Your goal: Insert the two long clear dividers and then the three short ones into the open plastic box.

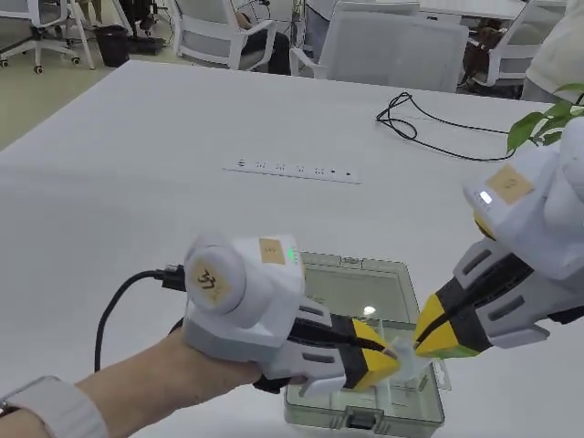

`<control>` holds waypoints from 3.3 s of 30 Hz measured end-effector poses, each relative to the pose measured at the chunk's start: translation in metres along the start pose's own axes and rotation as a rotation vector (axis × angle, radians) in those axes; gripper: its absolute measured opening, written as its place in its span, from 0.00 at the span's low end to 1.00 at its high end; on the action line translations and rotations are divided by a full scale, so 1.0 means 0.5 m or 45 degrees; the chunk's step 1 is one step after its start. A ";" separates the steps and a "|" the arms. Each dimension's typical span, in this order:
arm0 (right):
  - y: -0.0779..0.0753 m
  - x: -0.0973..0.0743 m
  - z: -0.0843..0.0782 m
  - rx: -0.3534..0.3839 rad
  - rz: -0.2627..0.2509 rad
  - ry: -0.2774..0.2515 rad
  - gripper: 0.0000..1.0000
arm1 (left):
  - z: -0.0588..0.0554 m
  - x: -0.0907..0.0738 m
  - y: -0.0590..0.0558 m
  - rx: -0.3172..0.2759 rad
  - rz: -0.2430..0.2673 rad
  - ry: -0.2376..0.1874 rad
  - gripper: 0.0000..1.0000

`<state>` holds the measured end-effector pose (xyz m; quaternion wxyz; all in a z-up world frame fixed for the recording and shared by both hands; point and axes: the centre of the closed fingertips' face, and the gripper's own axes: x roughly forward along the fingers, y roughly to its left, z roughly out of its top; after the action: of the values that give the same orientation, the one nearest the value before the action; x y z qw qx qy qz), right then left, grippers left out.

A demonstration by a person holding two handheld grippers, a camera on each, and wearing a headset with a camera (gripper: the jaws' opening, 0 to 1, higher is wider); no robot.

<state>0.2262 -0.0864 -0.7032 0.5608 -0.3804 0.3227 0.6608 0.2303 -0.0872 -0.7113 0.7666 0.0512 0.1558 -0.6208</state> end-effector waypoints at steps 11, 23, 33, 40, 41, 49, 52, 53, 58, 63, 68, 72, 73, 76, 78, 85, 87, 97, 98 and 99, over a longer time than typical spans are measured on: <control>-0.054 0.000 -0.060 0.068 -0.082 0.132 0.03 | -0.032 -0.032 0.053 -0.025 0.197 0.050 0.76; -0.067 0.038 -0.104 0.128 -0.070 0.254 0.03 | -0.080 -0.087 0.092 -0.151 0.356 0.126 1.00; -0.064 0.053 -0.114 0.133 -0.041 0.298 0.03 | -0.099 -0.121 0.098 -0.176 0.400 0.133 1.00; -0.064 0.065 -0.115 0.134 -0.038 0.309 0.03 | -0.104 -0.130 0.095 -0.194 0.408 0.122 1.00; -0.062 0.066 -0.115 0.139 -0.035 0.312 0.03 | -0.105 -0.131 0.094 -0.195 0.407 0.121 1.00; -0.067 0.077 -0.125 0.159 -0.024 0.328 0.03 | -0.112 -0.134 0.092 -0.208 0.407 0.120 1.00; -0.066 0.075 -0.124 0.157 -0.017 0.320 0.03 | -0.112 -0.134 0.092 -0.216 0.406 0.111 1.00; -0.067 0.075 -0.124 0.158 -0.020 0.319 0.03 | -0.112 -0.133 0.092 -0.218 0.405 0.112 1.00; -0.066 0.074 -0.123 0.161 -0.016 0.322 0.03 | -0.111 -0.130 0.091 -0.220 0.399 0.109 0.99; -0.067 0.074 -0.124 0.163 -0.010 0.330 0.02 | -0.110 -0.127 0.088 -0.224 0.391 0.102 0.99; -0.068 0.074 -0.125 0.159 -0.007 0.339 0.02 | -0.110 -0.125 0.086 -0.227 0.385 0.099 0.98; -0.068 0.090 -0.127 0.136 0.000 0.366 0.02 | -0.111 -0.125 0.085 -0.228 0.385 0.100 0.98; -0.066 0.099 -0.127 0.133 0.004 0.369 0.02 | -0.111 -0.126 0.085 -0.230 0.384 0.099 0.98; -0.069 0.107 -0.132 0.122 0.006 0.377 0.02 | -0.111 -0.131 0.085 -0.231 0.389 0.097 0.97; -0.071 0.106 -0.134 0.127 0.009 0.379 0.02 | -0.114 -0.135 0.086 -0.235 0.394 0.096 0.97; -0.072 0.111 -0.141 0.141 0.016 0.368 0.02 | -0.118 -0.134 0.084 -0.248 0.393 0.096 0.96; -0.071 0.113 -0.142 0.138 0.017 0.371 0.02 | -0.118 -0.132 0.082 -0.251 0.388 0.096 0.96; -0.072 0.136 -0.153 0.144 0.023 0.382 0.02 | -0.118 -0.134 0.083 -0.253 0.388 0.096 0.95; -0.071 0.137 -0.154 0.145 0.023 0.382 0.02 | -0.118 -0.134 0.083 -0.252 0.389 0.095 0.95; -0.071 0.140 -0.155 0.146 0.024 0.383 0.02 | -0.118 -0.135 0.083 -0.252 0.390 0.095 0.95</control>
<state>0.2663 -0.1122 -0.8028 0.5206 -0.4394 0.4438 0.5821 0.2479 0.0013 -0.7517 0.8471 0.0216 0.2350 -0.4761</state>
